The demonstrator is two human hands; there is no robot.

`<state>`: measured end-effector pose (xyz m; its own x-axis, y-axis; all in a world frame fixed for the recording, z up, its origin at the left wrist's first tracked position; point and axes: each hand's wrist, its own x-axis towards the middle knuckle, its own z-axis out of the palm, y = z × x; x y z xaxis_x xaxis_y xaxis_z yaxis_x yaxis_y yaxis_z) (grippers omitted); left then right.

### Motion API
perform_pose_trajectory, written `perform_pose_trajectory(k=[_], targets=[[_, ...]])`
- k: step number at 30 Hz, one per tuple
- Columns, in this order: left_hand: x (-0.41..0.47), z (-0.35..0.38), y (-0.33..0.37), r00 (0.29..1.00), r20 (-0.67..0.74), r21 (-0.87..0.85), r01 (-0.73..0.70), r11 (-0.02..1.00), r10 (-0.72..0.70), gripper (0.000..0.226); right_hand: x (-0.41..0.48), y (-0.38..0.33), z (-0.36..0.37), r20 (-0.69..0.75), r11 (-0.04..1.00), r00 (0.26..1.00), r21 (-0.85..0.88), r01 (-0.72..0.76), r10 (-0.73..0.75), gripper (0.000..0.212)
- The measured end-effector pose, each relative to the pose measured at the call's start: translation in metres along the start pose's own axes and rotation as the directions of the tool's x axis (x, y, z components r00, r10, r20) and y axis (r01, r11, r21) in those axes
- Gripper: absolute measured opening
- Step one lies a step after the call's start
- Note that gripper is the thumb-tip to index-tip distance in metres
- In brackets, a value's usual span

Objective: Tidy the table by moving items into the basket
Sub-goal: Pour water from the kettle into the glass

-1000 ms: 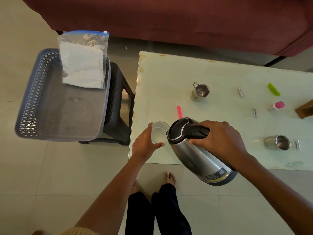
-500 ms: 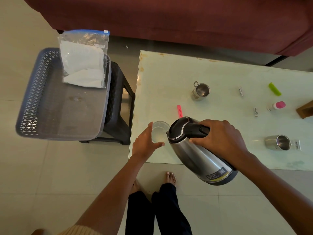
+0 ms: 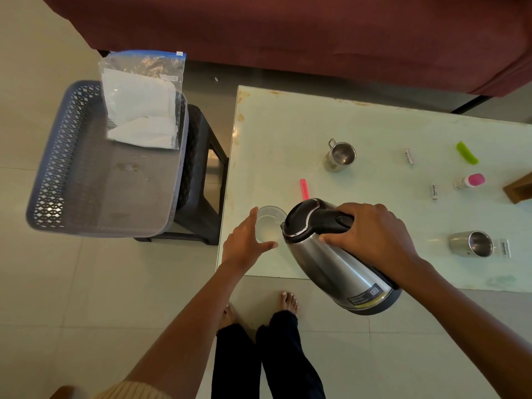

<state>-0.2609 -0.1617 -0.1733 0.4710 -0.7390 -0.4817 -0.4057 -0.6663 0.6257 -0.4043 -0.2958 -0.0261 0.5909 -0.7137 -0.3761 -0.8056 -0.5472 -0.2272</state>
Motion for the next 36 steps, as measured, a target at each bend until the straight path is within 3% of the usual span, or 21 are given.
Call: perform_pose_trajectory(k=[11, 17, 21, 25, 28, 32, 36], targets=[[-0.001, 0.000, 0.007, 0.996, 0.028, 0.069, 0.077, 0.995, -0.079, 0.095, -0.005, 0.009, 0.001, -0.010, 0.998, 0.999, 0.052, 0.036, -0.036, 0.042], [-0.007, -0.013, 0.019, 0.985, 0.013, -0.034, 0.175, 0.984, -0.175, 0.095, -0.021, 0.023, -0.003, -0.103, 0.979, 0.995, 0.200, 0.041, -0.020, 0.041], [-0.019, -0.040, 0.039, 0.964, -0.097, -0.237, 0.220, 0.946, -0.248, 0.061, -0.037, 0.034, -0.018, -0.174, 0.958, 0.984, 0.274, 0.081, -0.033, 0.049], [-0.041, -0.074, 0.086, 0.975, 0.036, -0.453, 0.210, 0.866, -0.217, 0.042, -0.051, 0.029, -0.048, -0.261, 0.928, 0.960, 0.322, 0.187, -0.103, 0.049], [-0.062, -0.096, 0.115, 0.981, 0.081, -0.461, 0.194, 0.866, -0.176, 0.028, -0.061, 0.018, -0.073, -0.283, 0.899, 0.953, 0.381, 0.215, -0.108, 0.049], [-0.086, -0.134, 0.130, 0.983, -0.007, -0.444, 0.161, 0.881, -0.183, 0.009, -0.072, -0.003, -0.100, -0.262, 0.859, 0.959, 0.461, 0.223, -0.108, 0.048], [-0.104, -0.181, 0.126, 0.975, -0.134, -0.341, 0.120, 0.932, -0.175, 0.023, -0.072, -0.036, -0.115, -0.243, 0.826, 0.949, 0.479, 0.297, -0.200, 0.053]])
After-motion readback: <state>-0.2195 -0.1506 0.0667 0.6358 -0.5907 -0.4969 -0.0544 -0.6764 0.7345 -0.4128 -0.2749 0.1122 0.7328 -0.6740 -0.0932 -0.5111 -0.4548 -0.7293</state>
